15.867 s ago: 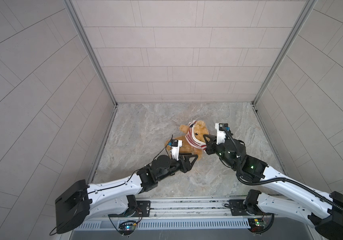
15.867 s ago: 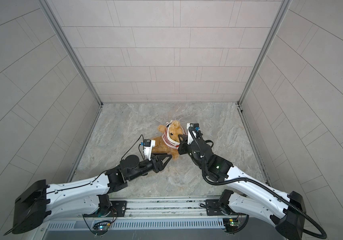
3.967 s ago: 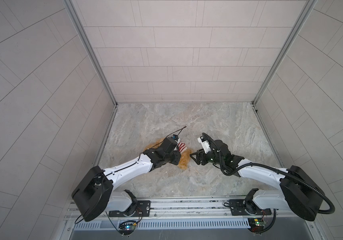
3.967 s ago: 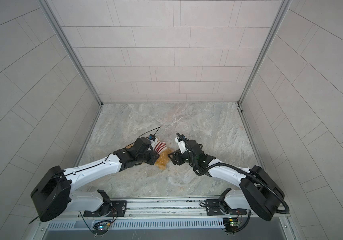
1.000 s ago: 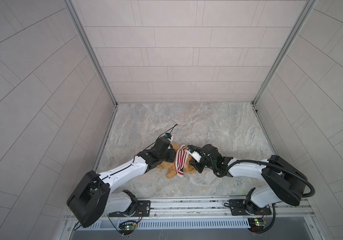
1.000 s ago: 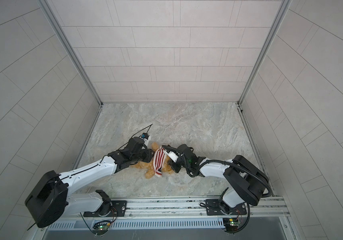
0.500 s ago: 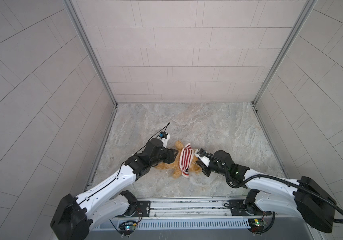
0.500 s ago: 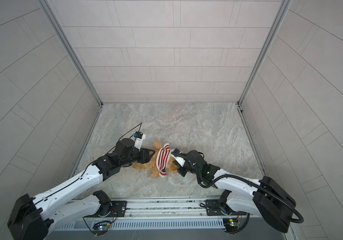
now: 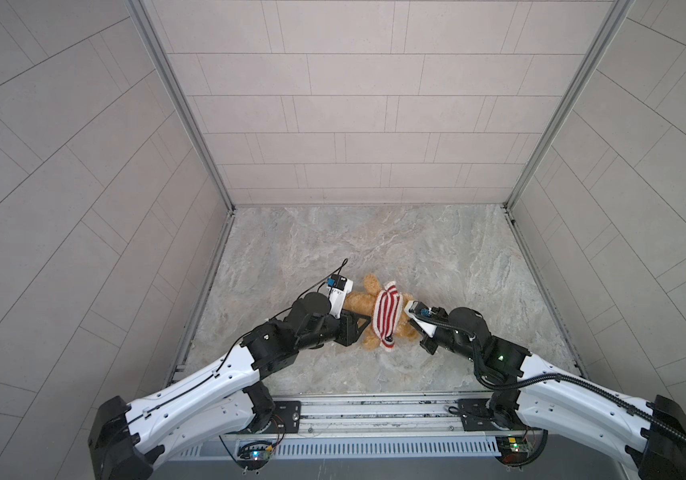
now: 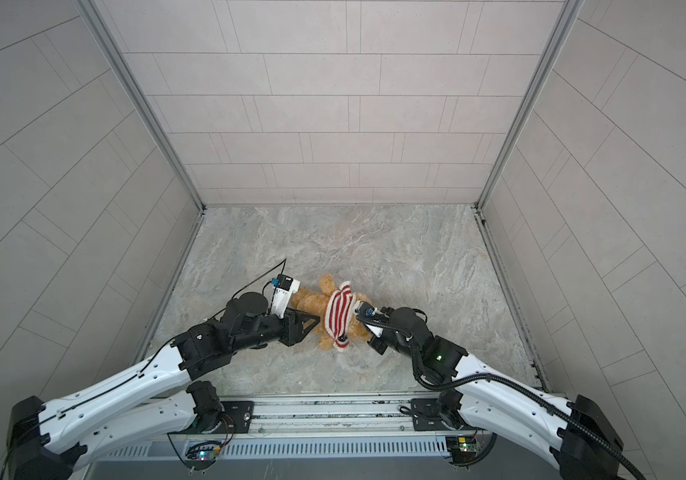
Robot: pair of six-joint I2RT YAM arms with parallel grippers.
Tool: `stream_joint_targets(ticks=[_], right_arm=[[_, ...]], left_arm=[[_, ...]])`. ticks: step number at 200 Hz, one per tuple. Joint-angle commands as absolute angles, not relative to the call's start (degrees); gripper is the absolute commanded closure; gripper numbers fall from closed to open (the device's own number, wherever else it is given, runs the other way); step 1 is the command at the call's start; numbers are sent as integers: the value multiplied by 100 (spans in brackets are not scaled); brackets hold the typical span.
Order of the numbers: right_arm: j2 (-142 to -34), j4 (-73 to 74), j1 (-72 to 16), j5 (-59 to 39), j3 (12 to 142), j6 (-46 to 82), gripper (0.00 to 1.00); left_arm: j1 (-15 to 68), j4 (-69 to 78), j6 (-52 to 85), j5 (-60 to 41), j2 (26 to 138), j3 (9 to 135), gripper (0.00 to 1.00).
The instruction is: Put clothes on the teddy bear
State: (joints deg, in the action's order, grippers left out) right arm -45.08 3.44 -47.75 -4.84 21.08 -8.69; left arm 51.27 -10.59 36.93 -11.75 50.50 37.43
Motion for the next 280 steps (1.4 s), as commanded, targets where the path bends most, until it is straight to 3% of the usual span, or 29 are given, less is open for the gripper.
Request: stream_joint_targets(ticks=[1, 126, 188, 280], right_arm=[[-4414, 294, -5045, -164, 2319, -1243, 100], [-4381, 413, -5692, 392, 2381, -1748, 100], [-4209, 273, -5954, 714, 2356, -1923, 100], [-4053, 320, -6404, 1342, 2313, -2222, 100]], left_arm=[[5131, -841, 3736, -1088, 5122, 4102, 57], [4793, -519, 3773, -1488, 6367, 4421, 67], [4640, -571, 3796, -1358, 6170, 4348, 100], [3255, -619, 4098, -1172, 5374, 3624, 100]])
